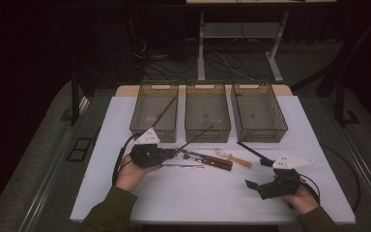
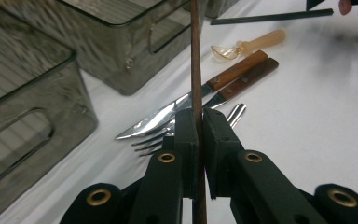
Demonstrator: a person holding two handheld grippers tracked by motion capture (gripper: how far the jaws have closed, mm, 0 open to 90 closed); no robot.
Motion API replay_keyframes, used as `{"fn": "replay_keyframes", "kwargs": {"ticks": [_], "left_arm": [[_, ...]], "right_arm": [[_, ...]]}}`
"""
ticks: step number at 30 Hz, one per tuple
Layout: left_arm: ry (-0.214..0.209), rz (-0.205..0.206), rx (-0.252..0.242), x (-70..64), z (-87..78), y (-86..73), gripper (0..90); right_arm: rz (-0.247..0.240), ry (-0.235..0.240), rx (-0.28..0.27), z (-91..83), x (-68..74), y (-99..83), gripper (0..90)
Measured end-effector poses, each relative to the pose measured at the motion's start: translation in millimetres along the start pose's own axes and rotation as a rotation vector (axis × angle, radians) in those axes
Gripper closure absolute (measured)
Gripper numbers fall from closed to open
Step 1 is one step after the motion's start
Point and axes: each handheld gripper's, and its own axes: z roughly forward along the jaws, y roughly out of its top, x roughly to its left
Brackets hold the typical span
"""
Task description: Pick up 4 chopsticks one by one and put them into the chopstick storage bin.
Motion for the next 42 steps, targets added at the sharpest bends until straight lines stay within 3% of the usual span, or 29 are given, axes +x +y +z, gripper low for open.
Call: {"fn": "replay_keyframes", "kwargs": {"ticks": [18, 30, 42], "left_arm": [[0.059, -0.045, -0.038, 25.6, -17.8, -1.5, 84.8], [0.081, -0.064, -0.045, 47.4, -15.1, 14.6, 84.8], [0.118, -0.080, -0.070, 68.9, -24.2, 37.8, 84.8]], "right_arm": [[0.003, -0.008, 0.006, 0.7, -0.9, 0.0, 2.5], [0.009, -0.006, 0.002, 0.2, -2.0, -0.5, 2.5], [0.007, -0.011, 0.003, 0.8, -2.8, -0.5, 2.4]]}}
